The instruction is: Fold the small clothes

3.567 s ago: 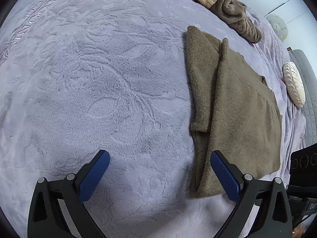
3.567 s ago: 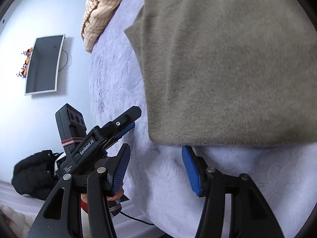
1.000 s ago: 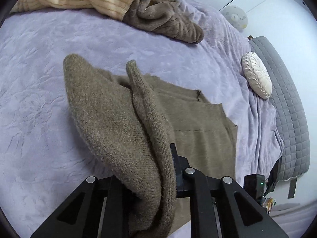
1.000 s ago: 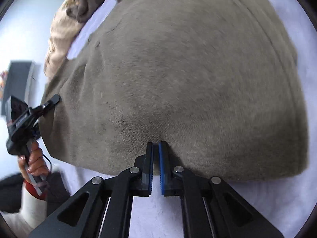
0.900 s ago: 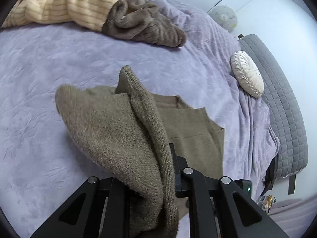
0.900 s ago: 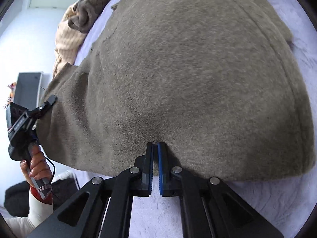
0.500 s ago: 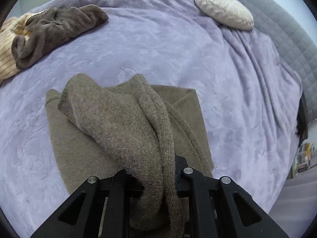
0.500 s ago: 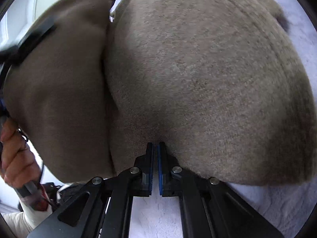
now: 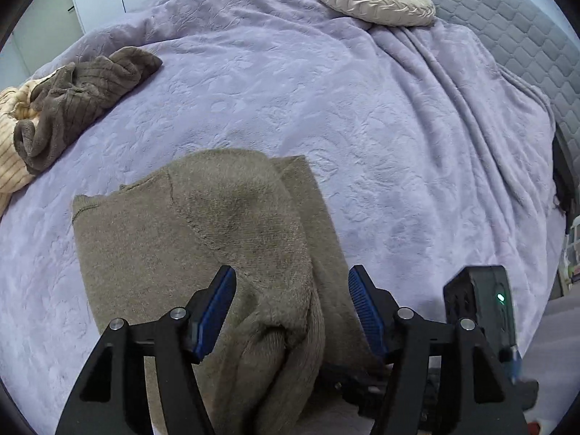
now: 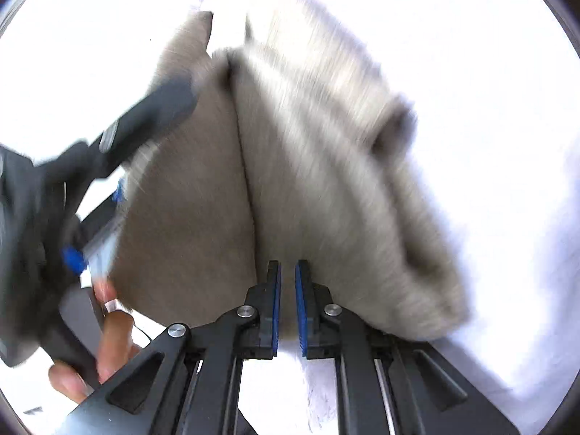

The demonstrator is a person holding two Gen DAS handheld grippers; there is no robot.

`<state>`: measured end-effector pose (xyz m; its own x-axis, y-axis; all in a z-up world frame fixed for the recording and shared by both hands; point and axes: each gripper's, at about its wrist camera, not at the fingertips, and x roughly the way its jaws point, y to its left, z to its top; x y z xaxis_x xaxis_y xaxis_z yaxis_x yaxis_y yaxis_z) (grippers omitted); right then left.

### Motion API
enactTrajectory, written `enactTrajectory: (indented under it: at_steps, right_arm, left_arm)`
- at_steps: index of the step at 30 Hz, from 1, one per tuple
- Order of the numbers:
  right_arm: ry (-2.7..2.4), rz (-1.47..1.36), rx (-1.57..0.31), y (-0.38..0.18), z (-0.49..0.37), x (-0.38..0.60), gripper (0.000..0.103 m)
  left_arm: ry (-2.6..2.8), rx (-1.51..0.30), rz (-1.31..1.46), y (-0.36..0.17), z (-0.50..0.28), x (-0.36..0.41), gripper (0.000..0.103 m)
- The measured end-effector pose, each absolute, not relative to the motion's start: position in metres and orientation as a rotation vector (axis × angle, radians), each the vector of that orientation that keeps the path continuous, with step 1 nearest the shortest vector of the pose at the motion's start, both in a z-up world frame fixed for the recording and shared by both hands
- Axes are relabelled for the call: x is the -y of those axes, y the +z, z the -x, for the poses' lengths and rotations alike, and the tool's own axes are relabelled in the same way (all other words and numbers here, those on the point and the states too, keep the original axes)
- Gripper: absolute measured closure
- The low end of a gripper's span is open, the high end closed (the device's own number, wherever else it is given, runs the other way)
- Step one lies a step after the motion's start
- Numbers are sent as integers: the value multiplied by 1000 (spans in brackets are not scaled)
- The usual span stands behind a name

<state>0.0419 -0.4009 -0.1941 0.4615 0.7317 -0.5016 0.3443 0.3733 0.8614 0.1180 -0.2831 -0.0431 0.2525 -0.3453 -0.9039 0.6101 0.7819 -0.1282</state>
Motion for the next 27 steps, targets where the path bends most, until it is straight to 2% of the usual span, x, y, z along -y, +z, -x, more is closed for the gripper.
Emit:
enactTrajectory:
  at_steps: [4,6,7,8,10,13,17,21,25,26,27]
  right_arm:
    - [323,-1338,-1082,-201,-37,430,91]
    - [312,-1406,-1032,-204,-29,442,75]
    - [309,-1456,-1002,-206,-25,450,53]
    - [319,-1522,-961,-210,-21,456,43]
    - [343,-1650,-884,-216,-14,466,40]
    - [388,-1744,-825,-224,-13,473,39]
    - [442,-1722,-868,-220,-33,464,37]
    - [488,-1552,-944,-193,-59,446,37]
    - [495,-1261,-1069,-167,-95,434,38]
    - [491,-1178,-1097,-161,-104,428,40]
    - [478,-1092,-1125,-156,-113,423,53]
  left_arm:
    - [-709,-1152,-144,-27,-109,264,37]
    - [-661,-1164,-97,-26,-112,247,37]
    - [-617,-1171,-79,-28,-115,235,37]
    - [-571,-1176,-63,-30,-120,224,37]
    - [-484,-1177,-38,-35,-127,200,37]
    - [-346,-1184,-25,-46,-137,167,37]
    - [-242,-1196,-4,-64,-148,136,37]
    - [-202,-1207,13,-79,-159,118,37]
    - [-219,-1241,65,-98,-170,109,37]
    - [-215,-1245,74,-99,-171,108,37]
    - [-212,-1244,77,-98,-172,108,37]
